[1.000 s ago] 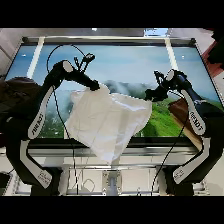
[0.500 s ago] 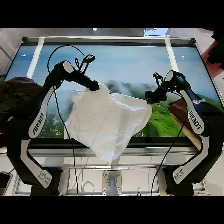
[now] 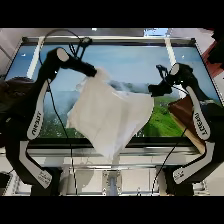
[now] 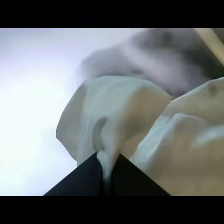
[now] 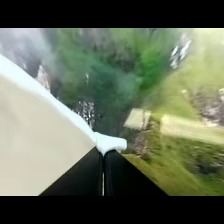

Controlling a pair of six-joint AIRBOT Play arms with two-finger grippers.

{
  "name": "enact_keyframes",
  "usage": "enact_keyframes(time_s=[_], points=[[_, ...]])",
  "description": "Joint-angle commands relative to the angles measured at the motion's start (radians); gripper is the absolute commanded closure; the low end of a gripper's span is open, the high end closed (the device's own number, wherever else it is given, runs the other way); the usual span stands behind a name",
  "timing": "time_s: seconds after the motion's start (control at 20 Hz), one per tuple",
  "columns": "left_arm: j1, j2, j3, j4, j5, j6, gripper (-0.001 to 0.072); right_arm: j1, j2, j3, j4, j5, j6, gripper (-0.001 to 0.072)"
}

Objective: Fold the shirts.

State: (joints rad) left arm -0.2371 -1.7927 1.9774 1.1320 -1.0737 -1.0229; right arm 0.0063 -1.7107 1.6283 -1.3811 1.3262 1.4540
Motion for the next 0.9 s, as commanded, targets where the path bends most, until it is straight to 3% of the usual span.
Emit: enact_keyframes(time_s=[0.0, 0.2, 0.4, 0.55, 0.7, 0.85], points=[[0.0, 0.129, 0.126, 0.132, 0.006, -0.071, 0.0693, -0.001, 0.162, 0.094, -0.119, 0.023, -0.015, 0.0678], [0.0, 0.378, 0.124, 0.299, -0.111, -0.126, 0.0693, -0.001, 0.394, 0.237, -0.275, 0.03, -0.015, 0.0679], [0.0, 0.604, 0.124, 0.338, -0.219, -0.18, 0.0693, -0.001, 0.578, 0.396, -0.439, 0.036, -0.028, 0.068], [0.0, 0.724, 0.124, 0.301, -0.267, -0.266, 0.0693, 0.0, 0.674, 0.438, -0.455, 0.029, -0.061, 0.068], [0.0, 0.756, 0.116, 0.151, -0.3, -0.274, 0.0692, 0.0, 0.694, 0.426, -0.431, 0.027, -0.065, 0.068], [0.0, 0.748, -0.039, 0.072, -0.301, -0.271, 0.0693, 0.0, 0.668, 0.349, -0.312, -0.015, -0.064, 0.068]])
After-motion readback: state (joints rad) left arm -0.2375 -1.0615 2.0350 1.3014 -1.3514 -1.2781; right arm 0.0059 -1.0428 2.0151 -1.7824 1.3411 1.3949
